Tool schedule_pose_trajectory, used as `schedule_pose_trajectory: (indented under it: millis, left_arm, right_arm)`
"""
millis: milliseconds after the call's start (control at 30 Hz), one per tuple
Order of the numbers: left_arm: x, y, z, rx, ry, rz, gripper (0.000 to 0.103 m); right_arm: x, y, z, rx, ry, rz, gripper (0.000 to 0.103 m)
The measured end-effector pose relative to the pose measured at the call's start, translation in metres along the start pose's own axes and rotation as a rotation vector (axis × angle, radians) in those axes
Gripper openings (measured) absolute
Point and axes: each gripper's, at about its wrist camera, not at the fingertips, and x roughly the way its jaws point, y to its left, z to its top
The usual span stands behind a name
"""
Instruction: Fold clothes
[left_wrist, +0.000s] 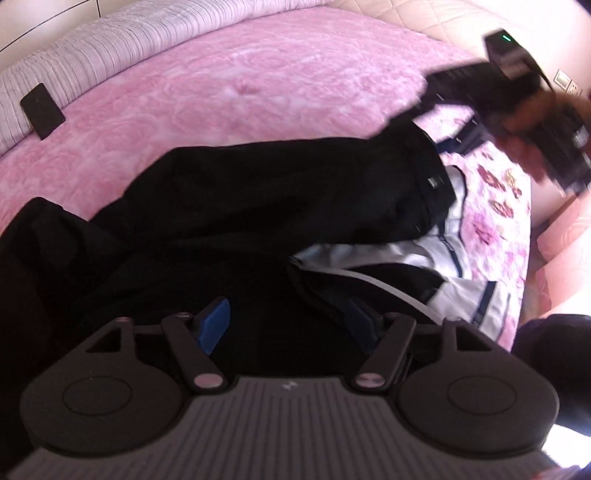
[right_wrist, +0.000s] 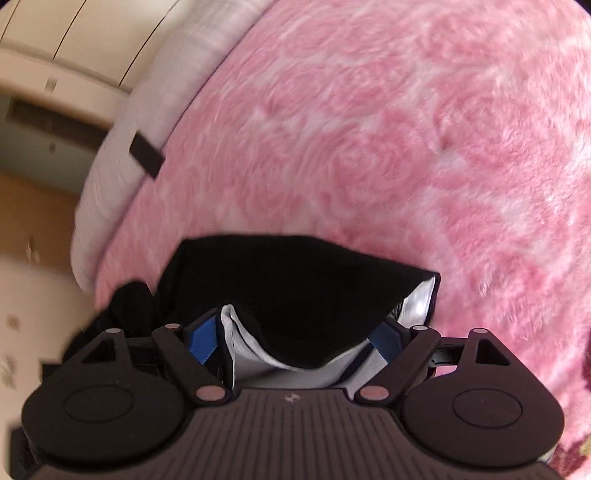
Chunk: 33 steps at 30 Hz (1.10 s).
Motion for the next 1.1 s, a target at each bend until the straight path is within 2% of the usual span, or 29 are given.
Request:
schedule_pose_trajectory:
  millis: [100, 300, 433, 567, 600, 633, 667, 700, 867, 967, 1100]
  left_arm:
    - [-0.003, -0.012, 0.001, -0.062, 0.013, 0.030, 0.068]
    - [-0.011, -0.041, -0.001, -0.231, 0.035, 0.146, 0.069]
    - [-0.009, -0.053, -0.010, -0.330, 0.061, 0.205, 0.069]
    - [-0.004, -0.057, -0.015, -0.359, 0.063, 0.237, 0.069]
    - [-0.003, -0.057, -0.016, -0.360, 0.058, 0.239, 0.069]
    - [-0.001, -0.056, -0.016, -0.360, 0.054, 0.240, 0.070]
    - [0.001, -0.054, -0.017, -0.356, 0.049, 0.242, 0.071]
    - [0.002, -0.053, -0.018, -0.350, 0.046, 0.241, 0.071]
    - [0.003, -0.048, -0.019, -0.308, 0.031, 0.203, 0.071]
    - [0.003, -0.049, -0.013, -0.279, 0.024, 0.125, 0.071]
    - [0.007, -0.063, 0.013, -0.239, -0.004, 0.023, 0.071]
  right_arm:
    - [-0.010, -0.012, 0.009, 0.077, 0.019, 0.044, 0.086]
    - [-0.048, -0.035, 0.020, 0.024, 0.026, -0.016, 0.088]
    - [-0.019, -0.051, 0.039, -0.020, 0.100, 0.001, 0.088]
    - [0.021, -0.044, 0.043, -0.098, 0.149, 0.025, 0.087]
    - [0.028, -0.039, 0.042, -0.117, 0.147, 0.019, 0.082]
    - [0.029, -0.035, 0.043, -0.133, 0.140, 0.007, 0.072]
    - [0.029, -0.031, 0.044, -0.147, 0.136, -0.009, 0.040]
    - [0.028, -0.026, 0.046, -0.163, 0.133, -0.025, 0.023]
    - [0.005, 0.012, 0.061, -0.339, 0.094, -0.088, 0.014]
    - [-0.021, 0.036, 0.083, -0.438, 0.023, -0.143, 0.013]
    - [-0.064, 0.054, 0.127, -0.547, -0.052, -0.215, 0.011]
